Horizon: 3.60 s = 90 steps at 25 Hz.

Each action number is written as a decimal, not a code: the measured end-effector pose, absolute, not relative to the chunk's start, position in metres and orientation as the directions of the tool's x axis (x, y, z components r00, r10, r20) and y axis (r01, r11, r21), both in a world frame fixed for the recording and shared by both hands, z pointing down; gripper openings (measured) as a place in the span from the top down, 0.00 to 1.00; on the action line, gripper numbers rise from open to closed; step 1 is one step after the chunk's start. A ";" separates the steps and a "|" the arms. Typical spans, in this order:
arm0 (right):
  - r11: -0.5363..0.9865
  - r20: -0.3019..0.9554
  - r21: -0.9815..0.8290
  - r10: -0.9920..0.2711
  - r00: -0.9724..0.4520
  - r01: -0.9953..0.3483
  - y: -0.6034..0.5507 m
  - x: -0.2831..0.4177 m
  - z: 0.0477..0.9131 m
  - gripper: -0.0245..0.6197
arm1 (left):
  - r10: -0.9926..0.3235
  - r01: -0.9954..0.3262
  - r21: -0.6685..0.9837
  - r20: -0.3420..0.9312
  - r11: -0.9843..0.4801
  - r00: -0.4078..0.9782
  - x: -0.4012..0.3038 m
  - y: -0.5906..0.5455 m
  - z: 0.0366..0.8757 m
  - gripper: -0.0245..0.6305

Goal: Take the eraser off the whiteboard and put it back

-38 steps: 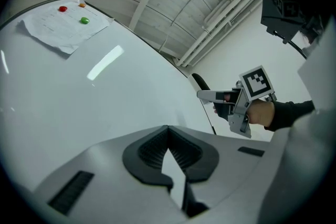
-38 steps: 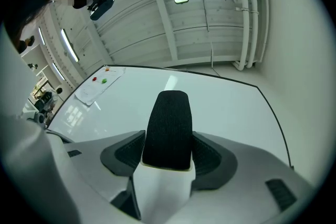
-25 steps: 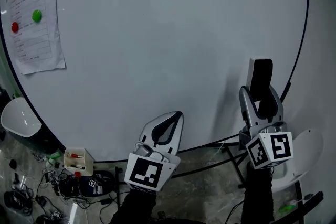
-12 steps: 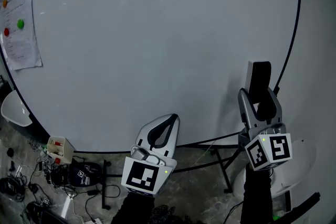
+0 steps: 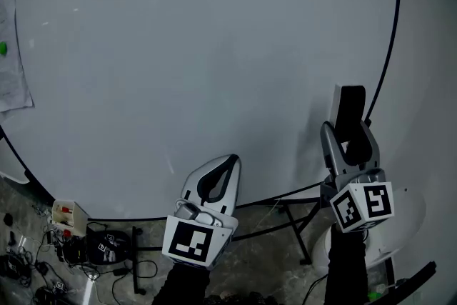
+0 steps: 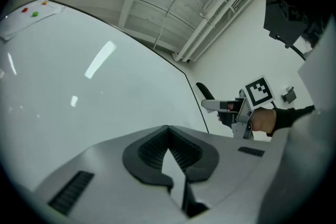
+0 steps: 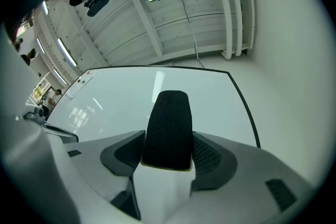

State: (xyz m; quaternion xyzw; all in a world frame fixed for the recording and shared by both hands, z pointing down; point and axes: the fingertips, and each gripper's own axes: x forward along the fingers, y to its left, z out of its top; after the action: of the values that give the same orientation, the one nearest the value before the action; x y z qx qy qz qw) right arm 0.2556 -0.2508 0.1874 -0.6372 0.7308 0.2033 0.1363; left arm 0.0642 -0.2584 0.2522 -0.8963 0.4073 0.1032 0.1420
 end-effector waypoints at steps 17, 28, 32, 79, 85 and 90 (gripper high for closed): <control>0.000 -0.489 0.090 -0.871 -0.044 -0.996 -0.280 0.312 0.184 0.53 | -0.626 -0.689 -0.236 -0.292 -0.686 0.723 0.118 -0.302 0.252 0.95; 0.110 -0.494 0.154 -0.852 -0.173 -0.982 -0.309 0.425 0.156 0.53 | -0.732 -0.812 -0.169 -0.359 -0.559 0.579 0.219 -0.308 0.236 0.95; 0.167 -0.493 0.154 -0.841 -0.223 -0.974 -0.325 0.454 0.150 0.53 | -0.777 -0.847 -0.162 -0.341 -0.507 0.530 0.246 -0.312 0.243 0.95; 0.125 -0.601 0.182 -0.771 -0.211 -0.975 -0.370 0.490 -0.059 0.53 | -0.723 -0.815 -0.268 -0.378 -0.513 0.579 0.270 -0.332 0.201 0.95; 0.120 -0.587 0.189 -0.782 -0.210 -0.975 -0.378 0.490 -0.064 0.53 | -0.714 -0.808 -0.288 -0.380 -0.513 0.589 0.279 -0.336 0.196 0.95; 0.116 -0.582 0.182 -0.788 -0.202 -0.976 -0.384 0.498 -0.065 0.53 | -0.678 -0.788 -0.317 -0.401 -0.528 0.616 0.301 -0.343 0.173 0.95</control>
State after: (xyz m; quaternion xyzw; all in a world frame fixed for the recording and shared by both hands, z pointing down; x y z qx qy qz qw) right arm 0.4981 -0.3836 -0.0645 -0.6073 0.7264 0.2708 0.1740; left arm 0.3013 -0.3427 0.1732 -0.8666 0.4229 0.1146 0.2388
